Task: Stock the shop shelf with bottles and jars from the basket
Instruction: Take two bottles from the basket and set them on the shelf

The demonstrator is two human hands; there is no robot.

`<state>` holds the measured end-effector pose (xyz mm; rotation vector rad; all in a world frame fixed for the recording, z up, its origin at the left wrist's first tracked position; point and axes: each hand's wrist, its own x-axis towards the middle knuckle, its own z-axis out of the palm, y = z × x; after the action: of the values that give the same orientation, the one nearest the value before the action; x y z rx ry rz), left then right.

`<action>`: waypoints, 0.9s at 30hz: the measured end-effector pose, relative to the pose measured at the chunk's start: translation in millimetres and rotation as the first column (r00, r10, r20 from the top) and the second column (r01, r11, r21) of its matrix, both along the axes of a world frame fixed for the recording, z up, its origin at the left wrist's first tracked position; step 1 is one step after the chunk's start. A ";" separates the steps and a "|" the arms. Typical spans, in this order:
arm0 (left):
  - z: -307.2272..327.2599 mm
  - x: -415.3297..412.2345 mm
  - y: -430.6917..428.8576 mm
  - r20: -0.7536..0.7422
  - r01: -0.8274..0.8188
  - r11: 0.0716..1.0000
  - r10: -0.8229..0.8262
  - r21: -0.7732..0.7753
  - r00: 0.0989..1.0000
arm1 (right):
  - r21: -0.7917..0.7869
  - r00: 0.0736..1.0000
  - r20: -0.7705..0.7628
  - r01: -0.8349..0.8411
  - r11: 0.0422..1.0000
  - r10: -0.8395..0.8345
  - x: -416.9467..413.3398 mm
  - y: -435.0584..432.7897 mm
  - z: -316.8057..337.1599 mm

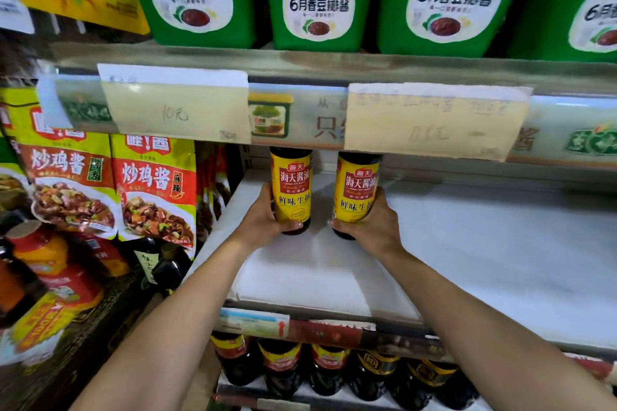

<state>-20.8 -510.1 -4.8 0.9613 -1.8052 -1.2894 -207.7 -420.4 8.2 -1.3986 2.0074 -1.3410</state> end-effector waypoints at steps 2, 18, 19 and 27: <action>0.2 4.5 -10.1 0.001 -0.003 1.000 0.003 -0.010 1.000 | -0.003 1.000 -0.002 0.010 1.000 -0.010 6.6 -16.5 -1.7; -11.9 9.2 -55.6 0.020 -0.164 0.971 0.170 -0.173 0.985 | -0.024 0.995 0.036 -0.094 0.995 0.095 8.4 -70.3 -13.5; -12.0 9.4 -59.1 0.033 -0.166 0.970 0.175 -0.175 0.984 | -0.025 0.995 0.029 -0.093 0.995 0.094 9.5 -76.0 -12.9; -17.1 5.5 -84.6 0.078 -0.217 0.966 0.229 -0.142 0.970 | -0.029 0.997 0.047 -0.067 0.997 0.068 13.5 -105.6 -18.7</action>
<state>-15.3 -594.7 -21.9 1.1313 -1.7705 -0.9881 -194.2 -526.0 -10.6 -1.4191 1.9007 -1.3648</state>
